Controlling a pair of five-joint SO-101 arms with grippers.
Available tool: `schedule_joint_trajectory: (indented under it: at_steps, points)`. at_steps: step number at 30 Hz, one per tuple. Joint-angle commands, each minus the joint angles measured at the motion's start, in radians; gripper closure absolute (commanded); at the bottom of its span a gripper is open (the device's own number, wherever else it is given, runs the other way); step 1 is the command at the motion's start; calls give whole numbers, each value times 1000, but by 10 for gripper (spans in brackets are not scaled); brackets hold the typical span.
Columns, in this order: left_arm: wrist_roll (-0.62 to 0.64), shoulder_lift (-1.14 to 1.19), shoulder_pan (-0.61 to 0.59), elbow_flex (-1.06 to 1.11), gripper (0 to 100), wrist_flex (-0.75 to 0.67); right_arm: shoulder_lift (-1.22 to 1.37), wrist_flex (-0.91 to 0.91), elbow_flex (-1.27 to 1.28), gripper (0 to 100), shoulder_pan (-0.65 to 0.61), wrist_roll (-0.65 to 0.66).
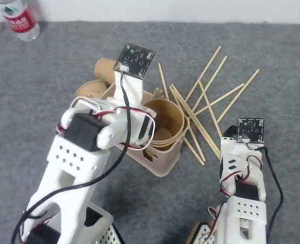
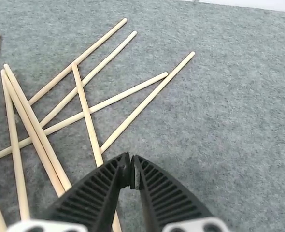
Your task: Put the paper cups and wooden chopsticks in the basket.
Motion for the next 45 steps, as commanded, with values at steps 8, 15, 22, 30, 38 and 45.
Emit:
schedule_joint_trajectory:
  at_steps: [8, 15, 22, 30, 38, 45]
  points:
    - [-20, -15, 103, -122, 801, 81, -21, -24, -11, 990, -8, 12]
    - [-77, -15, 95, -160, 801, 89, -21, -24, -11, 990, -8, 12]
    - [-115, -8, -66, -165, 777, 106, -21, -24, -11, 990, -8, 12]
    - [-190, -6, -215, -159, 709, 126, -21, -24, -9, 990, -24, 14]
    - [-189, -15, -23, -245, 712, 152, -21, -24, -6, 990, -35, 14]
    - [-189, -6, 158, -243, 963, 164, -21, -24, -6, 990, -35, 14]
